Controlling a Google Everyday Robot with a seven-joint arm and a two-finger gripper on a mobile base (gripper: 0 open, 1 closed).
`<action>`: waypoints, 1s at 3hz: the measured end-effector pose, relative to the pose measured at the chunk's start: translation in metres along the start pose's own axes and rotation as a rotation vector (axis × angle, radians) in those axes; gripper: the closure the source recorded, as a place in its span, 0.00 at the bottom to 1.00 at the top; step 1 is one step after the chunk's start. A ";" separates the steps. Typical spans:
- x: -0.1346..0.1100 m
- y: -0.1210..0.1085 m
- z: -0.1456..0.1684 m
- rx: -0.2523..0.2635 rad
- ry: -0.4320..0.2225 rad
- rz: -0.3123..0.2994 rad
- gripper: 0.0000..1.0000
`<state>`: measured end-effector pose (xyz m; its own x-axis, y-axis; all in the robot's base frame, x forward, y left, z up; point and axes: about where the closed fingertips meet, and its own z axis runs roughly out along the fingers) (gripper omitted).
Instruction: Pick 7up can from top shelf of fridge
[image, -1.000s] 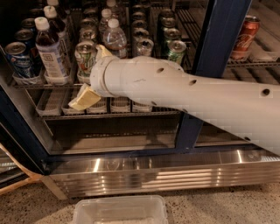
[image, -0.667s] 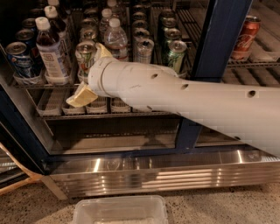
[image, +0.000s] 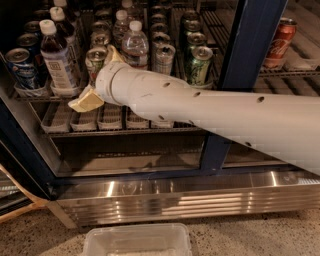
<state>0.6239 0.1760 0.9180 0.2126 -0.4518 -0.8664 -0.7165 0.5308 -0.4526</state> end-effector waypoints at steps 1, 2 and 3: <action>0.001 -0.003 0.013 -0.009 -0.025 0.096 0.00; 0.007 -0.007 0.024 -0.040 -0.058 0.203 0.00; 0.009 -0.011 0.026 -0.056 -0.079 0.234 0.00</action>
Offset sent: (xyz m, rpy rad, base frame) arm 0.0339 0.0050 -0.0188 0.3074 0.2416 0.0613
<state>0.6508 0.1847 0.9097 0.0865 -0.2629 -0.9609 -0.7875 0.5728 -0.2276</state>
